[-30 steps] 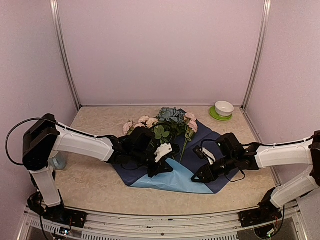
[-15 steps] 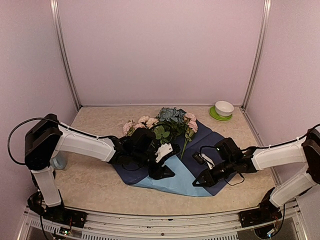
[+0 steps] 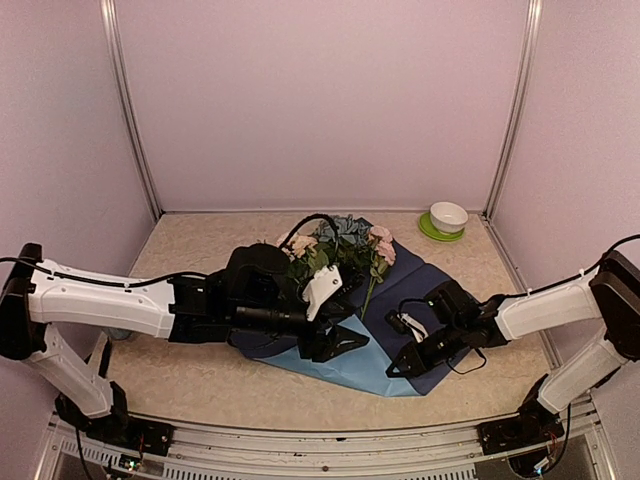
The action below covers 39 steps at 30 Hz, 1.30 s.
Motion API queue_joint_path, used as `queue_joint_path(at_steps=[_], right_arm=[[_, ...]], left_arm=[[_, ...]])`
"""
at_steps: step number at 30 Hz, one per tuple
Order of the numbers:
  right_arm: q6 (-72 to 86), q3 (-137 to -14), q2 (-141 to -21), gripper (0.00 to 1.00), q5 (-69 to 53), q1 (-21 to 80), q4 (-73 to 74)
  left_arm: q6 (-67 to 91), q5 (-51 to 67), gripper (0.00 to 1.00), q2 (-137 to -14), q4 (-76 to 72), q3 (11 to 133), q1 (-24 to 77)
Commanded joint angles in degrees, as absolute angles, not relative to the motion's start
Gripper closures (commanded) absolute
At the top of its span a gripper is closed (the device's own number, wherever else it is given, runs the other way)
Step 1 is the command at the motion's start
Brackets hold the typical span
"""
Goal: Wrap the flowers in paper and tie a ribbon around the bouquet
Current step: Fold the bottom corner of the flattened wrapping paper at the center of the board, then press the fold line of the 1/4-folded wrapping paper.
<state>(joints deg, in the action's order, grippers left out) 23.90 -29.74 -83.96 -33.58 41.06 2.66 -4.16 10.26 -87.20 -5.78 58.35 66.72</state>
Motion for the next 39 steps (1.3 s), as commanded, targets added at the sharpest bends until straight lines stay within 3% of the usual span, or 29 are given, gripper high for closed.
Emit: queue_joint_path(at_steps=[1,3,9,19,30,39], right_arm=[[24.54,-31.08,-84.84,1.00,-32.88,40.69,2.93],[24.40,-31.52,-85.19,1.00,-32.50,40.68,3.37],[23.80,-32.95,-85.62,1.00,-30.93,40.69,4.83],[22.76,-33.93,-87.22,1.00,-29.71,40.69,5.92],[21.68,-34.89,-88.35,1.00,-29.05,40.69,8.05],[21.43,-35.66,-89.01,1.00,-30.84,40.65,7.88]], left_arm=[[-0.39,7.70,0.57,-91.46,-7.42,55.34,66.81],[-0.63,5.32,0.77,-95.25,-4.03,57.18,66.60],[1.64,7.41,0.85,-100.37,-1.27,54.94,60.85],[5.89,9.63,0.86,-101.74,1.37,47.17,60.70],[12.22,2.31,0.84,-94.95,4.55,40.65,61.57],[8.49,-1.10,0.79,-89.17,8.51,50.57,66.48]])
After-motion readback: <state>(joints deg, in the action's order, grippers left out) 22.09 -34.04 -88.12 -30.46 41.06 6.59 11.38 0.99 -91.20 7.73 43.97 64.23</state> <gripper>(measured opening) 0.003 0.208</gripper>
